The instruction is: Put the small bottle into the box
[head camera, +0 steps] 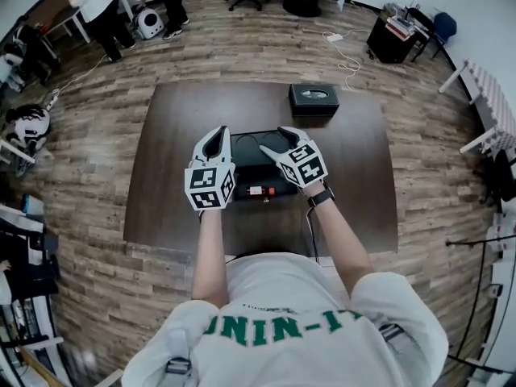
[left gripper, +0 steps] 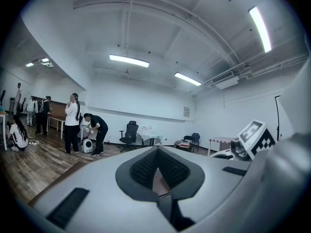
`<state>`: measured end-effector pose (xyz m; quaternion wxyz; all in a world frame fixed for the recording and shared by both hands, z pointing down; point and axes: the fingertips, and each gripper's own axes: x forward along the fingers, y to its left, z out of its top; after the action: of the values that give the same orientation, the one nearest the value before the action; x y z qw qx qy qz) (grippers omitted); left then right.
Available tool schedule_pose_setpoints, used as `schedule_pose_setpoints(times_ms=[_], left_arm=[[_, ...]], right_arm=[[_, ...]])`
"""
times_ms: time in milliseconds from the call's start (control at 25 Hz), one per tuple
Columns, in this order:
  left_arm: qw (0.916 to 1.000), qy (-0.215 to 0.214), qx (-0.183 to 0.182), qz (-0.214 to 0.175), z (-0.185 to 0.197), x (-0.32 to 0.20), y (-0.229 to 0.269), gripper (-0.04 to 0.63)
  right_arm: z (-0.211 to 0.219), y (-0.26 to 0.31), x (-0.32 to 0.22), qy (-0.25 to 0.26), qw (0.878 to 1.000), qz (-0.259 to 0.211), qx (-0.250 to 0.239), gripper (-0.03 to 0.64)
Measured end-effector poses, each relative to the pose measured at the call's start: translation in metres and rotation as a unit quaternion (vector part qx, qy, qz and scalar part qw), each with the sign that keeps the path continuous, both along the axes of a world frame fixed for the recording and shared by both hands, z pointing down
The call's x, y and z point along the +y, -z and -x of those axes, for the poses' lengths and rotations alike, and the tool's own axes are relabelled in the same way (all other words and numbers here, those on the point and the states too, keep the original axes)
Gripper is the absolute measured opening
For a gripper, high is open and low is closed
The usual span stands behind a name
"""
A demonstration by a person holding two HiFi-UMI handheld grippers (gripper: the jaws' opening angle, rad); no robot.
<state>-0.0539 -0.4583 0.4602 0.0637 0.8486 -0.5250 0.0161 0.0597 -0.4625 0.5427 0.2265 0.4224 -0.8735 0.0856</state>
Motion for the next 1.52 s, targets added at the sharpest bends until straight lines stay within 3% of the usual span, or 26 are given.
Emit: schedule_pose_setpoints(times_ms=[240,520,800,1120,1520], left_arm=[[0.9999,0.005,-0.002,-0.01,-0.01,0.004,0.017,0.012],[0.9997,0.011,0.001,-0.024,-0.021,0.01,0.04,0.012],[0.9991,0.015,-0.006,-0.038,-0.029,0.014,0.055,0.012],[0.9985,0.015,0.004,-0.052,-0.028,0.016,0.07,0.012],[0.9986,0.022,0.008,-0.048,-0.018,0.019,0.066,0.012]], right_arm=[[-0.034,0.065,-0.001,-0.064,0.995,-0.067,-0.047,0.247],[-0.06,0.099,0.004,-0.126,0.982,-0.086,-0.113,0.21],[-0.055,0.125,0.018,-0.138,0.974,-0.127,-0.124,0.121],[-0.043,0.128,0.025,-0.141,0.973,-0.129,-0.127,0.019],[-0.033,0.128,0.03,-0.137,0.973,-0.129,-0.132,0.015]])
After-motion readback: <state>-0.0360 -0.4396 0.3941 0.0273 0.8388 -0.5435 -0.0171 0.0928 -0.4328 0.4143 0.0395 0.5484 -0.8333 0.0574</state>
